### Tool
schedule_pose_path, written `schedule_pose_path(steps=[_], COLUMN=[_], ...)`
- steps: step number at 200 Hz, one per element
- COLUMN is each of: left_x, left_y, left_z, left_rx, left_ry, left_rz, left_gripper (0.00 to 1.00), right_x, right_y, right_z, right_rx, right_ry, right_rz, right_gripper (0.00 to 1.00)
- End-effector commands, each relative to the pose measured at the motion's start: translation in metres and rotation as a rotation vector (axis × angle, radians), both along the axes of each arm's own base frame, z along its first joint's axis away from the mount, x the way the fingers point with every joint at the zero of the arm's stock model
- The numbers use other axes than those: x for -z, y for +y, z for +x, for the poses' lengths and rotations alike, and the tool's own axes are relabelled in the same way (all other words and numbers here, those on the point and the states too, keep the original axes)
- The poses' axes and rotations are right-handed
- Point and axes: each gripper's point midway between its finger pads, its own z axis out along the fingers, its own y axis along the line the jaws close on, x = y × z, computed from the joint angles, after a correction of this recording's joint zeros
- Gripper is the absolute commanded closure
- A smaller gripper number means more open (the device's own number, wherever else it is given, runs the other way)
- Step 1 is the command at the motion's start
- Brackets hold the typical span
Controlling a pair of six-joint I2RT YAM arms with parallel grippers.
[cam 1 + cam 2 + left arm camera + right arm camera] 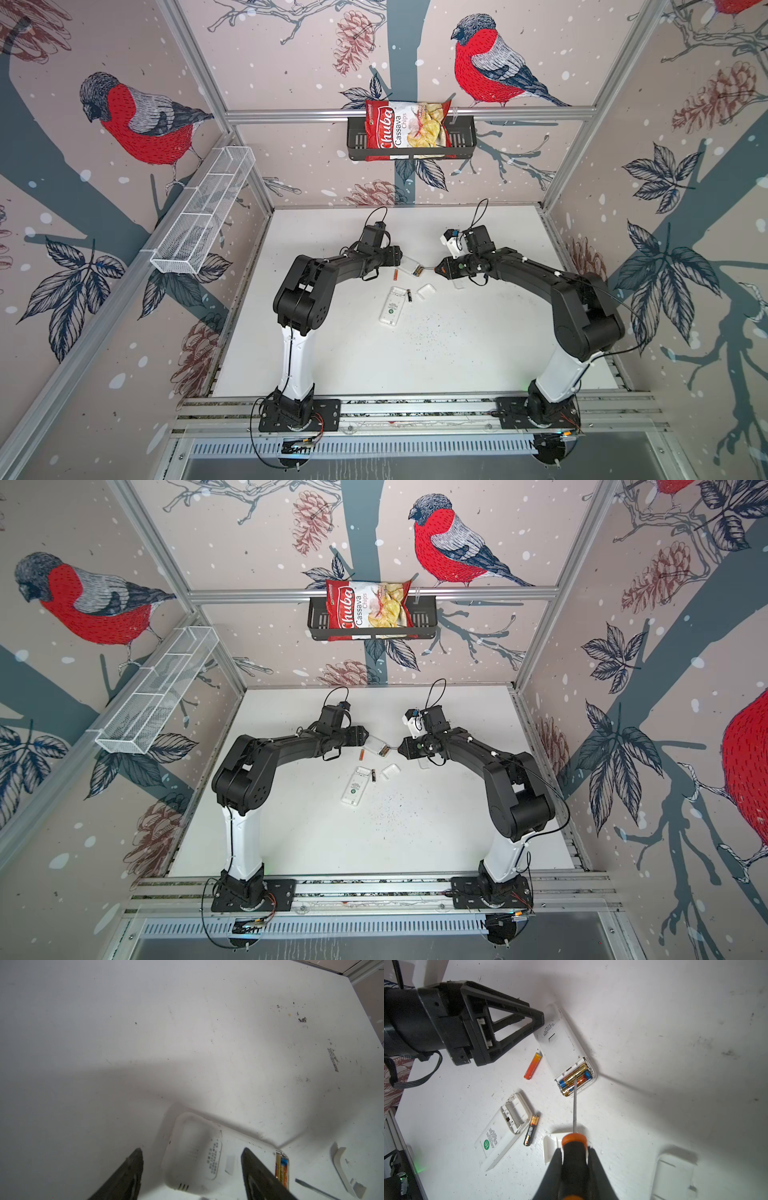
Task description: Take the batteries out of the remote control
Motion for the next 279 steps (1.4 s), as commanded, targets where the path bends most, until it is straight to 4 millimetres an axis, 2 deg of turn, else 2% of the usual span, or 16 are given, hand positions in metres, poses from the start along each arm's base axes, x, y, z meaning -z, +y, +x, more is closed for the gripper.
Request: schedule_pose_path(steps=[1, 49, 128, 189, 245, 279], left_x=[-0.003, 0.005, 0.019, 0.018, 0.020, 0.022], left_y=[-0.010, -0.013, -0.022, -0.021, -0.019, -0.019], left_z=[0.000, -0.005, -0.010, -0.010, -0.010, -0.011], left_rx=[0.054, 0.070, 0.083, 0.078, 0.075, 0.074], left_ry=[-0.012, 0.002, 0.024, 0.021, 0.024, 0.029], left_rz=[-0.024, -0.005, 0.043, 0.049, 0.061, 0.062], left_gripper=[0.26, 0.33, 0.38, 0.41, 0.42, 0.43], right_x=[0.002, 0.001, 0.008, -0.006, 0.004, 0.004], right_y=[-0.002, -0.001, 0.002, -0.004, -0.008, -0.006], right_z=[-0.001, -0.004, -0.004, -0.003, -0.011, -0.010], right_rx=[-0.005, -0.016, -0.024, 0.001, 0.003, 0.003], right_ry=[0.000, -0.003, 0.003, -0.029, -0.002, -0.006], right_rz=[-0.031, -0.032, -0.031, -0.017, -0.029, -0.021], right_gripper=[1.00, 1.00, 1.00, 1.00, 1.00, 1.00])
